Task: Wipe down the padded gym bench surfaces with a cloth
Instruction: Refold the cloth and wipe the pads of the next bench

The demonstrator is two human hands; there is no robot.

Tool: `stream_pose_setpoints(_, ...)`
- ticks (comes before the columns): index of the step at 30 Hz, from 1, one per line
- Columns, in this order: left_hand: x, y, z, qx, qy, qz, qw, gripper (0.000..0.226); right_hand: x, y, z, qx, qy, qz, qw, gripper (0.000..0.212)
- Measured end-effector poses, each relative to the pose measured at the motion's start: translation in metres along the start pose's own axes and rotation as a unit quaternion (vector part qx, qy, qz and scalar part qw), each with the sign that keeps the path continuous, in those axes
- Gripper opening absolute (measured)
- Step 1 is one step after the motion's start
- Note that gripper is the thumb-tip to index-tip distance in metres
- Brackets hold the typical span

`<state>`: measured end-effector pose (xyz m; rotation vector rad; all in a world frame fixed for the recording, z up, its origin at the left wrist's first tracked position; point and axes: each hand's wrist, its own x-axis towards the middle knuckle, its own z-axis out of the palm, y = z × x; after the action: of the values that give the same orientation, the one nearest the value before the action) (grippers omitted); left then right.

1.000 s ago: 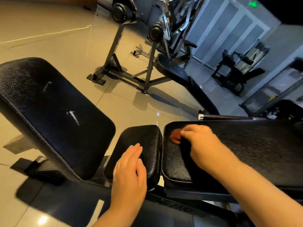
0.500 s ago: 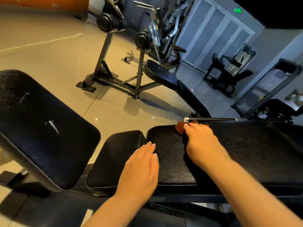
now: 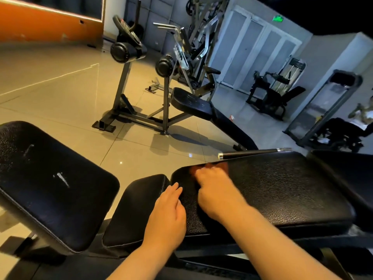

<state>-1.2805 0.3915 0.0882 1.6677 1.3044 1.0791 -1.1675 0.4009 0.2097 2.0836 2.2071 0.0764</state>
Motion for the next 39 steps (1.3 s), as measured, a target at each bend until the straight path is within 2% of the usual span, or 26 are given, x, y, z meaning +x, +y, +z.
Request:
stream_pose_setpoints(2,-0.001,0.002,-0.002,-0.002,-0.011,-0.004,1.0,0.045,-0.014,-0.002,0.001,0.044,-0.081,-0.051,0.994,0.05)
stream_pose_setpoints(4,-0.002,0.004,-0.003,-0.002,-0.027,0.0,1.0,0.046,-0.025,0.021,-0.012,0.064,-0.106,-0.05,0.991,0.048)
stream_pose_setpoints(7,0.0,0.007,-0.003,0.007,-0.044,0.007,0.999,0.046,-0.029,0.054,-0.029,0.061,-0.029,0.057,0.996,0.037)
stream_pose_setpoints(9,0.001,0.007,-0.004,0.013,-0.042,0.008,0.999,0.046,-0.023,0.05,-0.026,0.02,0.019,0.119,0.992,0.046)
stream_pose_setpoints(10,0.001,0.007,-0.005,0.016,-0.04,0.01,0.999,0.046,-0.019,0.037,-0.021,-0.011,0.02,0.123,0.992,0.053)
stream_pose_setpoints(12,-0.001,0.011,-0.007,0.013,-0.041,0.008,0.999,0.048,-0.019,0.005,-0.01,-0.033,-0.015,0.07,0.997,0.056)
stream_pose_setpoints(14,-0.004,0.016,-0.009,0.014,-0.059,-0.004,0.998,0.051,-0.026,-0.012,-0.008,0.01,-0.079,0.004,0.997,0.053)
stream_pose_setpoints(16,-0.008,0.022,-0.01,0.033,-0.081,-0.017,0.996,0.053,-0.035,-0.002,-0.017,0.06,-0.101,0.004,0.993,0.057)
stream_pose_setpoints(19,-0.014,0.037,-0.003,0.08,-0.089,-0.006,0.993,0.053,-0.044,0.032,-0.023,0.048,-0.013,0.078,0.996,0.076)
stream_pose_setpoints(21,-0.015,0.046,0.005,0.083,-0.088,0.015,0.993,0.054,-0.045,0.034,-0.022,0.012,0.04,0.105,0.994,0.076)
stream_pose_setpoints(24,-0.012,0.045,0.014,0.072,-0.052,0.018,0.996,0.054,-0.043,0.008,-0.011,-0.013,0.01,0.004,1.0,0.05)
stream_pose_setpoints(26,-0.012,0.042,0.013,0.055,-0.023,0.007,0.998,0.052,-0.047,0.003,-0.013,0.027,-0.023,-0.044,0.998,0.047)
stream_pose_setpoints(28,-0.013,0.04,0.013,0.069,-0.024,0.012,0.997,0.05,-0.049,0.024,-0.034,0.041,-0.052,-0.014,0.998,0.059)
stream_pose_setpoints(30,-0.012,0.038,0.014,0.092,-0.017,0.033,0.995,0.049,-0.049,0.059,-0.054,0.022,-0.047,0.069,0.996,0.065)
stream_pose_setpoints(32,-0.012,0.038,0.016,0.095,-0.007,0.032,0.995,0.048,-0.053,0.089,-0.067,-0.011,0.028,0.146,0.989,0.061)
stream_pose_setpoints(34,-0.013,0.041,0.016,0.089,-0.002,0.023,0.996,0.049,-0.055,0.09,-0.064,-0.023,0.101,0.194,0.976,0.056)
stream_pose_setpoints(36,-0.015,0.043,0.015,0.093,-0.002,0.021,0.995,0.051,-0.053,0.069,-0.05,-0.044,0.089,0.16,0.982,0.052)
stream_pose_setpoints(39,-0.013,0.051,0.015,0.123,-0.013,0.047,0.991,0.053,-0.048,0.041,-0.031,-0.008,-0.014,0.021,1.0,0.059)
